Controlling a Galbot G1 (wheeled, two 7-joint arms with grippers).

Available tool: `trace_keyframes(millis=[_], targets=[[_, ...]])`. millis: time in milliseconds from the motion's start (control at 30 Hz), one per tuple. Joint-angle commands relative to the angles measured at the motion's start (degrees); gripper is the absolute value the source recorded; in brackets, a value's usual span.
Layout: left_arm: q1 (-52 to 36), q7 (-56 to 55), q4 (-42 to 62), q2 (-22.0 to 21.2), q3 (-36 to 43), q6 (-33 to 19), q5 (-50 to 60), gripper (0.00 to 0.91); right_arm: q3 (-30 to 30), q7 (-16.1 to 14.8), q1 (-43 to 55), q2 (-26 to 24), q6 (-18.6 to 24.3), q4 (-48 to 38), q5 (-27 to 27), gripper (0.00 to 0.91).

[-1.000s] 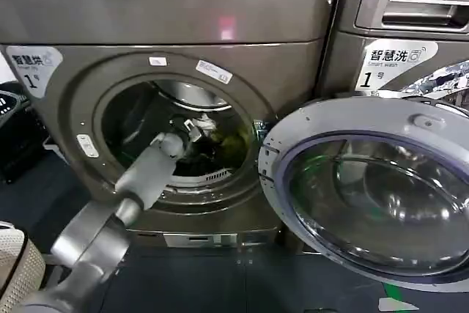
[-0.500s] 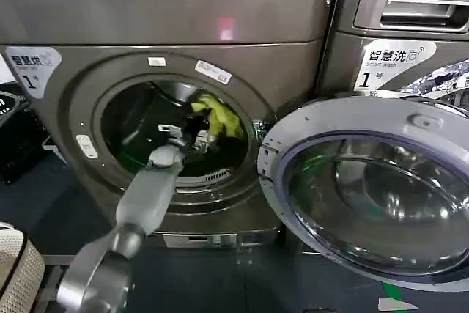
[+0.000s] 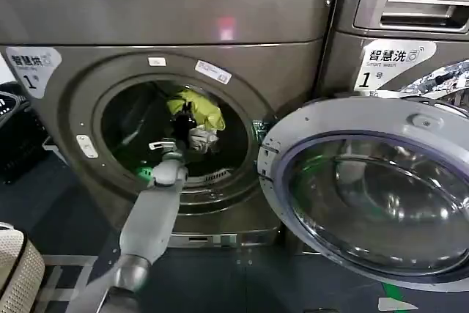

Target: Grasp the clothes from the dryer.

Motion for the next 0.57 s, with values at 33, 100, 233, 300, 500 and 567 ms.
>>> trace_keyframes(millis=[33,100,233,300,500,567], targets=[[1.4,-2.2,-1.7,-0.2,-1.0,-0.9,1.8,0.000,0.4,-0.8,-0.1,0.1,0.7,0.1,0.2,0.907],[1.6,-2.2,-1.9,0.0,-1.0,-0.7,1.8,0.000,0.6,-1.1,-0.1,0.0,0.6,0.3,0.1,0.907],[1.7,-2.3,-1.9,-0.1,-1.1,-0.6,2.1,0.000,0.6,-1.3,-0.1,0.1,0.5,0.5,0.1,0.907],[1.7,-2.3,-2.0,-0.1,-1.0,-0.6,2.1,0.000,0.6,-1.5,-0.1,0.2,0.5,0.6,0.1,0.907],[1.2,-2.4,-1.6,-0.3,-1.0,-0.5,2.0,0.000,0.8,-1.7,-0.3,0.3,0.3,0.8,0.0,0.907],[1.1,-2.2,-1.2,-0.2,-0.9,-0.6,2.2,0.000,0.6,-1.7,-0.2,0.3,0.2,0.9,0.0,0.907]])
